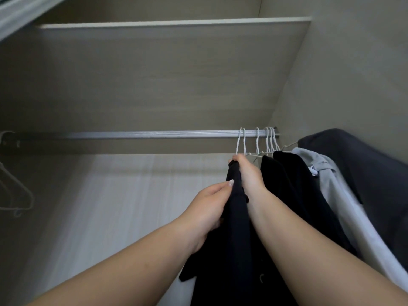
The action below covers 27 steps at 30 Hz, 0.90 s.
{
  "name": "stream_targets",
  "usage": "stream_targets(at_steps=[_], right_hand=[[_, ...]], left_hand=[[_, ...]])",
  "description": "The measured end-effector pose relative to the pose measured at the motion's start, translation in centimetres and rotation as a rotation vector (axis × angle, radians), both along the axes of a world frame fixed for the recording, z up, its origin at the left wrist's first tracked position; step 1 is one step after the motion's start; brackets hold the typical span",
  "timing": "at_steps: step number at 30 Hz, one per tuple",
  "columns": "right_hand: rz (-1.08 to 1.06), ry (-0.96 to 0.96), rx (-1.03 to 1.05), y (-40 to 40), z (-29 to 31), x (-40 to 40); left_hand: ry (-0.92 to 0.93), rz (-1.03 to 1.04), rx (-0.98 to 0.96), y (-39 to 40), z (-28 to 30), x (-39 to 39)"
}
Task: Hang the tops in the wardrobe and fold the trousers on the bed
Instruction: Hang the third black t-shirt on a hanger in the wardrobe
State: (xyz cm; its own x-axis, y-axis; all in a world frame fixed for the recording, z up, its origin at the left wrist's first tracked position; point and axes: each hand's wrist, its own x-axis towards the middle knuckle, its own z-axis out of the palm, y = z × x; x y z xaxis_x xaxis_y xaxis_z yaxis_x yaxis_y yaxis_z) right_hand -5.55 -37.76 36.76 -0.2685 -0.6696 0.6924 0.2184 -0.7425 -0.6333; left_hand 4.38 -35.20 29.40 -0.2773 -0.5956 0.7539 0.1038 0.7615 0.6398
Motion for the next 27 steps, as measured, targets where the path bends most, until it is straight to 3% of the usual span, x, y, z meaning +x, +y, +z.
stream_targets(at_steps=[6, 11, 15, 18, 23, 27], right_hand=[[-0.068, 0.012, 0.008, 0.7, -0.7, -1.2], [-0.168, -0.005, -0.254, 2.2, -1.4, -1.4], [-0.590, 0.255, -0.608, 4.0, -2.1, -0.8], [-0.733, 0.466, -0.757, 5.1, -4.0, 0.6], [-0.630, 0.605, -0.735, 5.6, -9.0, 3.4], [-0.324, 0.686, -0.584, 5.2, -14.6, 6.5]], left_hand=[[-0.037, -0.009, 0.021, -0.2, -0.9, -0.7], [0.000, 0.006, 0.024, -0.2, -1.4, -0.3], [0.072, 0.110, 0.058, 0.0, -1.5, 1.2], [0.127, 0.148, 0.074, 0.2, -2.3, 3.2], [0.197, 0.248, 0.151, 0.9, -6.4, 7.8], [0.257, 0.320, 0.219, 2.7, -11.2, 12.1]])
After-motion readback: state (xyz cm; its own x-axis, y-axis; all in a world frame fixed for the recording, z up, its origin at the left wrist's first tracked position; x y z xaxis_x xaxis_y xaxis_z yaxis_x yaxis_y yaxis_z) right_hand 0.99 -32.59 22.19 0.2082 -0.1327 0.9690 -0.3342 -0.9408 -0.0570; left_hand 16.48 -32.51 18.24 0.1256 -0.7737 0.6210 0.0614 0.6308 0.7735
